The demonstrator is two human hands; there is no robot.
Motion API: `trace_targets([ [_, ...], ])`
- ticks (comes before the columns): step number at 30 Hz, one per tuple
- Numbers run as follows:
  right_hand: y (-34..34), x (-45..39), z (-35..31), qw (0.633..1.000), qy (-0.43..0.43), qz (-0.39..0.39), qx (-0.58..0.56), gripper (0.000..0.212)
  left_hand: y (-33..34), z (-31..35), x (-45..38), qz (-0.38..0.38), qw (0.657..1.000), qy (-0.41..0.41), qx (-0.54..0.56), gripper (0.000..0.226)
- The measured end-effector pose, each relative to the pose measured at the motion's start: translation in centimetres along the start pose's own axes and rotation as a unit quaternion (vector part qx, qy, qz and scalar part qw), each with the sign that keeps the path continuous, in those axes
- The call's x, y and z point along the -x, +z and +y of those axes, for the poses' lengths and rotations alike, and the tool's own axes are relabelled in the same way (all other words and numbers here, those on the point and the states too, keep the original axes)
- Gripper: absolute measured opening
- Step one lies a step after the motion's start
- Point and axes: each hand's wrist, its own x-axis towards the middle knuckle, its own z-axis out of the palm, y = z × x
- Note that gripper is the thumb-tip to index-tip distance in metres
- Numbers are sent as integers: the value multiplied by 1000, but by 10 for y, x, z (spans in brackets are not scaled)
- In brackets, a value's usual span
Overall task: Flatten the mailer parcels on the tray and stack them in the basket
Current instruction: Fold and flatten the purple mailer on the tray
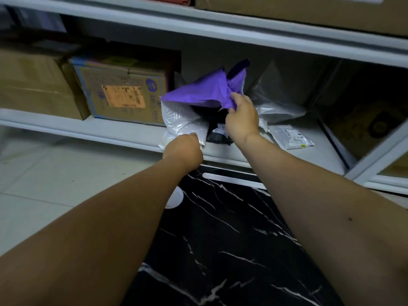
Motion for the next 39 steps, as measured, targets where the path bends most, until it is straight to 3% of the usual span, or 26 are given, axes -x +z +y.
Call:
trace_targets([
  [6,-53,55,-1,997,24,46,-49,45,-18,23,47,27,990,-91,100,83],
  [9,-76,92,4,989,95,61,-100,44,-19,39,73,-5,988,-105,111,90],
  [12,-97,131,13,973,166,67,-148,44,-12,60,109,-48,995,-76,34,75],
  [15,-106,163,25,946,232,67,-214,41,-6,74,145,-19,996,-51,-68,36],
  [17,-111,183,38,932,270,71,-232,40,2,81,166,-5,989,-15,-149,32],
  [20,-117,215,67,940,304,49,-150,38,21,85,194,-22,969,62,-237,30],
  [24,-123,255,103,928,369,-23,30,27,53,82,212,-119,940,151,-281,23],
  [26,-123,267,114,909,405,-63,72,33,64,81,214,-176,934,172,-258,27],
  [28,-120,272,118,892,433,-91,88,39,71,80,214,-225,939,164,-203,51],
  [30,-116,275,116,881,444,-80,142,44,76,79,213,-225,957,126,-131,61],
  [32,-111,276,111,895,377,-23,239,43,78,77,207,-158,974,117,-112,52],
  [35,-98,271,107,938,157,51,305,29,80,74,197,-13,985,107,-137,32],
  [37,-86,265,107,948,-6,49,313,19,83,73,193,42,987,81,-131,34],
  [39,-77,260,107,929,-129,-2,347,15,93,71,192,19,991,58,-115,46],
])
